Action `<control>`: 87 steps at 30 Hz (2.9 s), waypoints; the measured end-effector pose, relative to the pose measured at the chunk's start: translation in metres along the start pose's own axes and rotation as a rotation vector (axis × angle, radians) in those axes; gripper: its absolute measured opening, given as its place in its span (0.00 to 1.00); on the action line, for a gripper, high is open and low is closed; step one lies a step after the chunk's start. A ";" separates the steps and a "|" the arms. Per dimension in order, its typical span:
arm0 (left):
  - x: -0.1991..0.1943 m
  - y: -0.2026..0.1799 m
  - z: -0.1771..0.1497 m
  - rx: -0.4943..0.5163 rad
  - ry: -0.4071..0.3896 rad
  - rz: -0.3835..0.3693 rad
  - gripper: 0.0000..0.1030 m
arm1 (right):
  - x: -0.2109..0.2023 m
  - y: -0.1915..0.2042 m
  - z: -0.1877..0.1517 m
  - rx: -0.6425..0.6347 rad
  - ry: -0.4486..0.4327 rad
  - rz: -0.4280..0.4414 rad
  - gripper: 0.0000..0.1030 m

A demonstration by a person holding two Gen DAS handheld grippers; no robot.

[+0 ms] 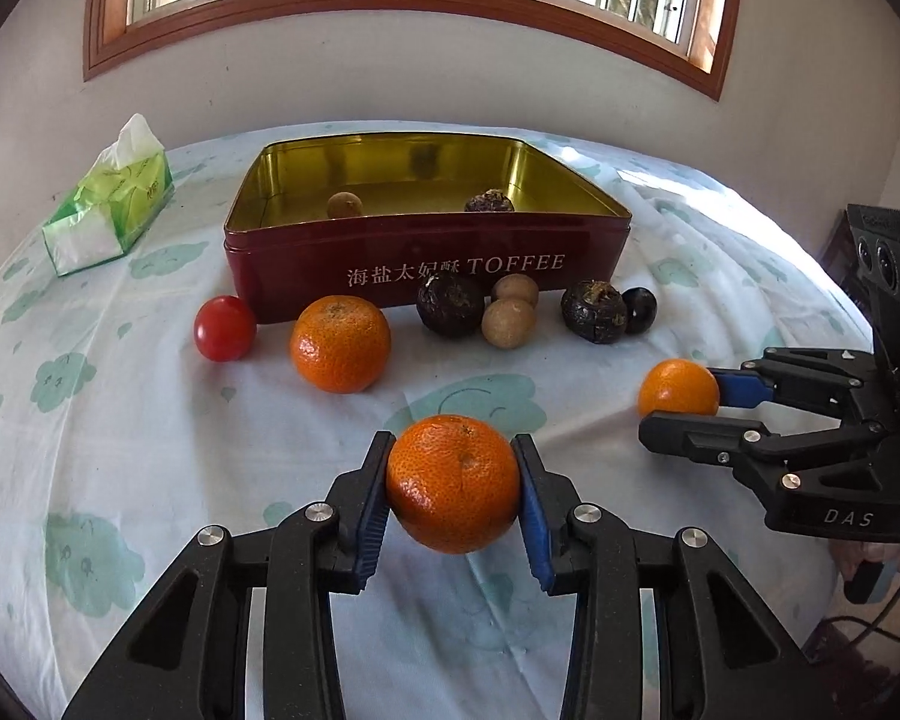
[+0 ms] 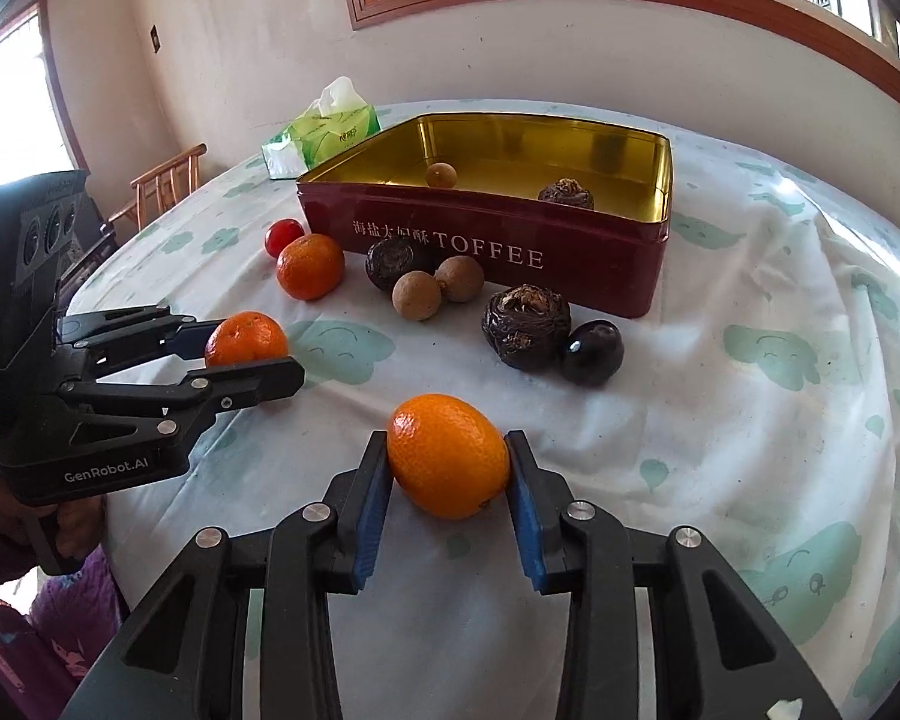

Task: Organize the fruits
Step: 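Grasp an orange with the left tool while the right tool grasps a tangerine, then lift the orange and tangerine and carry them toward the red tin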

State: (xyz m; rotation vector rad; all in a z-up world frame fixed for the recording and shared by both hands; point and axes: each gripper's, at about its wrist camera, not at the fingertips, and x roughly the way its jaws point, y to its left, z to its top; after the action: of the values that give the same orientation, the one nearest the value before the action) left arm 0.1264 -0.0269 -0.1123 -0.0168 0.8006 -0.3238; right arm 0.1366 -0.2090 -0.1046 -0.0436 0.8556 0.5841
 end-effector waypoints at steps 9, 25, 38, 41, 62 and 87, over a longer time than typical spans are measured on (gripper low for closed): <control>-0.027 0.001 0.005 -0.047 -0.057 0.077 0.38 | -0.002 -0.002 -0.001 0.018 -0.011 0.018 0.33; -0.037 0.005 -0.006 -0.050 -0.072 0.153 0.38 | 0.000 0.002 0.000 -0.014 -0.007 -0.017 0.34; -0.019 0.016 -0.013 -0.064 -0.060 0.197 0.38 | 0.001 0.004 -0.001 -0.021 -0.007 -0.024 0.34; -0.017 0.017 -0.015 -0.064 -0.054 0.204 0.38 | 0.001 0.004 -0.001 -0.023 -0.007 -0.025 0.35; -0.038 0.009 -0.013 -0.034 -0.093 0.229 0.39 | -0.007 0.010 -0.002 -0.035 -0.032 -0.046 0.34; -0.074 -0.008 -0.001 0.002 -0.180 0.253 0.39 | -0.076 0.044 -0.011 0.026 -0.137 0.047 0.34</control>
State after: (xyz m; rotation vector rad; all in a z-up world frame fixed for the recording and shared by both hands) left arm 0.0754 -0.0123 -0.0603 0.0563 0.6159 -0.0815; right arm 0.0678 -0.2101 -0.0491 0.0397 0.7324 0.6124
